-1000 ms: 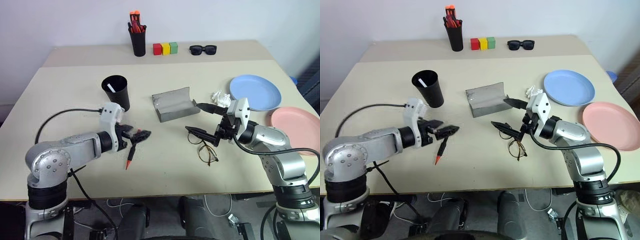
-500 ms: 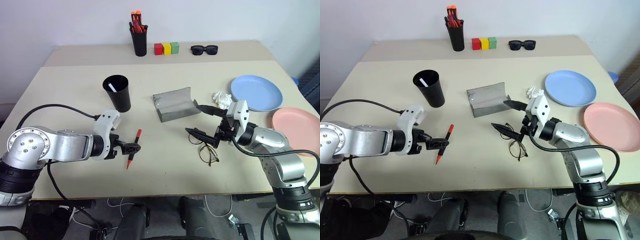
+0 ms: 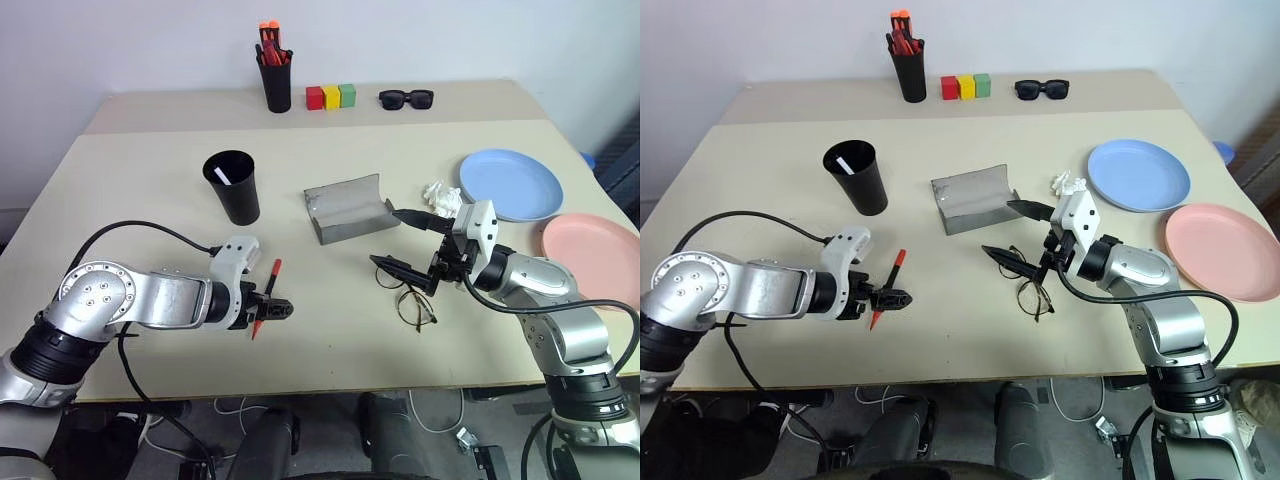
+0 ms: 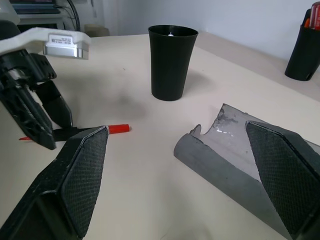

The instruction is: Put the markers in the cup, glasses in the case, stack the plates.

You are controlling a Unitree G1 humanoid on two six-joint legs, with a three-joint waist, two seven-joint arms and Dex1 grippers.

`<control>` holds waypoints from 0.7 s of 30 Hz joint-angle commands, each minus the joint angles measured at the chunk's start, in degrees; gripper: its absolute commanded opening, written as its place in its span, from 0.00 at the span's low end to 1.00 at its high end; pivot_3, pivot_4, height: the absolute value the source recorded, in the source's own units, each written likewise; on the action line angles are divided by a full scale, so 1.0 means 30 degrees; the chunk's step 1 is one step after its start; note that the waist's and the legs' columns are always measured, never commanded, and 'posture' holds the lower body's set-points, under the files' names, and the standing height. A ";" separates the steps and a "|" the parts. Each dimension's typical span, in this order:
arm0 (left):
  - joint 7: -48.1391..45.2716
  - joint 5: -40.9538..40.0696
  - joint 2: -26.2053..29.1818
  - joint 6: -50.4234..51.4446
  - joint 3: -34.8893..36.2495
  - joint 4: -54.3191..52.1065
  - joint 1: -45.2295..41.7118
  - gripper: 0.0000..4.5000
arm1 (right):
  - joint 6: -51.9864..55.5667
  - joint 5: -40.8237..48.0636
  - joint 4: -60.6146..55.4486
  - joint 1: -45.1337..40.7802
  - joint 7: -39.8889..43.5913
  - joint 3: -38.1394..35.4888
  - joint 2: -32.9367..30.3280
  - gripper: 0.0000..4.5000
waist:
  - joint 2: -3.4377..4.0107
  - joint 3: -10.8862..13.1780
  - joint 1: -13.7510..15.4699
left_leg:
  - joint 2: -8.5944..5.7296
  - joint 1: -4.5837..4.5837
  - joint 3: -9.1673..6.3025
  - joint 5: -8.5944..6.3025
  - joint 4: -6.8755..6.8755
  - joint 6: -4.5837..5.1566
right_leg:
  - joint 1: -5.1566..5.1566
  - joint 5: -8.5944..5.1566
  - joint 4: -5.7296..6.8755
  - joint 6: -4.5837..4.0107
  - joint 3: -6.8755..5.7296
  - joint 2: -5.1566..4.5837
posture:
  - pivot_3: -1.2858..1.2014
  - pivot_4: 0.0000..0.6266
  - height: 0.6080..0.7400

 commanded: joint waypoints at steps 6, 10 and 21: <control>-0.0891 -0.0337 0.0795 0.0613 -0.0373 0.0180 -0.0138 0.01 | -0.0370 -0.0097 -0.0313 -0.0368 -0.0124 -0.0136 0.0066 1.00 | 0.0008 -0.0006 -0.0008 | 0.0000 0.0009 0.0004 0.0000 -0.0001 0.0002 | 0.0005 -0.0001 0.0001 -0.0002 0.0001 0.0000 | 0.52 0.24 1.00; -0.0342 -0.0337 0.1066 0.0339 -0.0330 0.0255 -0.0240 0.01 | -0.0387 -0.0170 -0.0353 -0.0317 -0.0123 -0.0143 0.0070 1.00 | 0.0006 -0.0005 -0.0008 | 0.0000 0.0004 0.0004 0.0000 0.0000 0.0001 | 0.0006 -0.0001 -0.0002 -0.0001 0.0001 0.0000 | 0.52 0.24 1.00; -0.2531 0.3157 0.2476 0.2006 0.0747 0.0078 -0.3114 0.01 | -0.0454 -0.0320 -0.0190 -0.0471 -0.0076 -0.0047 0.0117 1.00 | 0.0001 -0.0002 -0.0076 | -0.0006 0.0002 0.0013 0.0002 -0.0023 0.0000 | -0.0008 -0.0001 -0.0008 0.0002 0.0002 0.0002 | 0.52 0.24 1.00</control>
